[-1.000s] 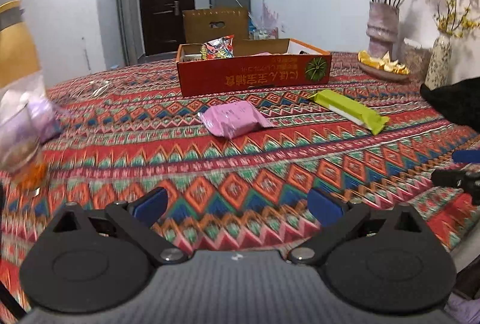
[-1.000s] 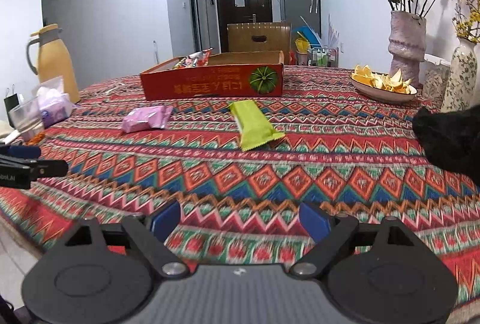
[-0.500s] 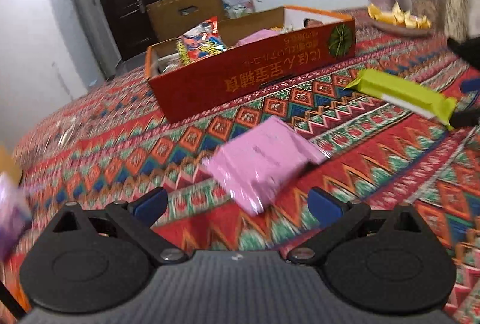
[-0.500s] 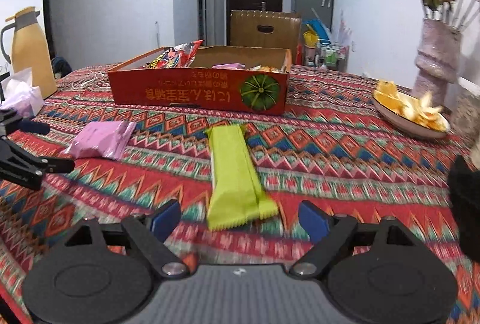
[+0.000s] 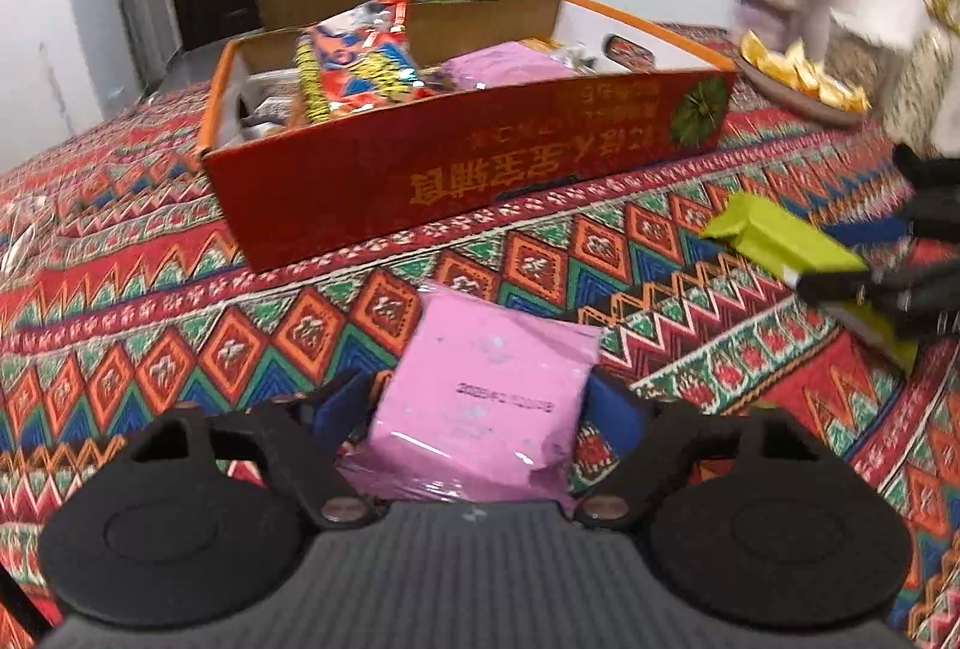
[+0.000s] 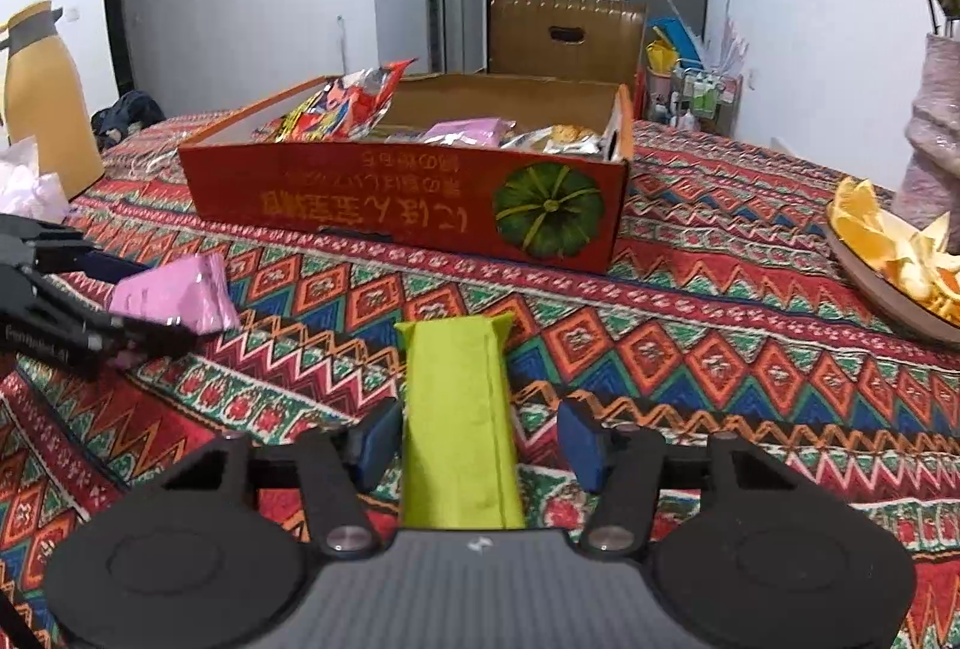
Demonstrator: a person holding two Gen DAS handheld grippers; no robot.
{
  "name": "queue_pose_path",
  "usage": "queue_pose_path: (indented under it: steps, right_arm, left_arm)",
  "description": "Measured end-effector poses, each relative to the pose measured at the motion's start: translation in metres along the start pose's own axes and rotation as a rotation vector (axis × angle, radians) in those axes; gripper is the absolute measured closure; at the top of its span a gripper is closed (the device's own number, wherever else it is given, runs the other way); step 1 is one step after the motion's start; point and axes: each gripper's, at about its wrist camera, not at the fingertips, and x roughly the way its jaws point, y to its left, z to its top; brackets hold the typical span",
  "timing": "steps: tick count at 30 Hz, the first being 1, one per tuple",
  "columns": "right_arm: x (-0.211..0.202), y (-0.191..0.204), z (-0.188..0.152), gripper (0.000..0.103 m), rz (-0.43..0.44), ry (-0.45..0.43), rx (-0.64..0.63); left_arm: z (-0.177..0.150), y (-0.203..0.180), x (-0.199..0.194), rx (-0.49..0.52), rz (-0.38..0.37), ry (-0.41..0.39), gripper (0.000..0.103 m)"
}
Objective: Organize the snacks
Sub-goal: 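Grasp the pink packet with the left tool while the right tool grasps the yellow-green bar, then carry the pink packet and yellow-green bar over the orange box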
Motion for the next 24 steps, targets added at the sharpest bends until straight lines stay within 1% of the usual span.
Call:
queue_pose_path:
  steps: [1, 4, 9, 11, 13, 16, 20, 24]
  right_arm:
    - [0.002, 0.001, 0.0, 0.052, 0.006, 0.006, -0.005]
    - [-0.002, 0.004, -0.004, 0.065, 0.018, -0.005, -0.004]
    - [-0.016, 0.009, -0.015, 0.067, -0.008, -0.014, 0.016]
    - [-0.027, 0.011, -0.022, 0.068, -0.003, -0.015, 0.032]
    - [-0.043, 0.016, -0.03, 0.07, -0.003, -0.03, 0.045]
    - [-0.068, 0.021, -0.042, 0.07, 0.002, -0.049, 0.07]
    - [-0.092, 0.029, -0.059, 0.07, -0.009, -0.053, 0.073]
    - [-0.116, 0.037, -0.071, 0.07, 0.001, -0.08, 0.076]
  left_arm:
    - [-0.001, 0.0, -0.002, -0.013, 0.026, -0.004, 0.031]
    - [-0.008, 0.001, -0.011, -0.06, 0.04, -0.011, 0.041]
    - [-0.026, -0.004, -0.035, -0.158, 0.049, -0.012, 0.042]
    - [-0.036, -0.009, -0.049, -0.207, 0.046, -0.018, 0.042]
    - [-0.048, -0.015, -0.064, -0.261, 0.03, -0.027, 0.042]
    - [-0.066, -0.025, -0.084, -0.323, 0.008, -0.037, 0.042]
    - [-0.085, -0.041, -0.107, -0.339, 0.013, -0.055, 0.042]
    - [-0.094, -0.053, -0.125, -0.337, 0.011, -0.075, 0.042]
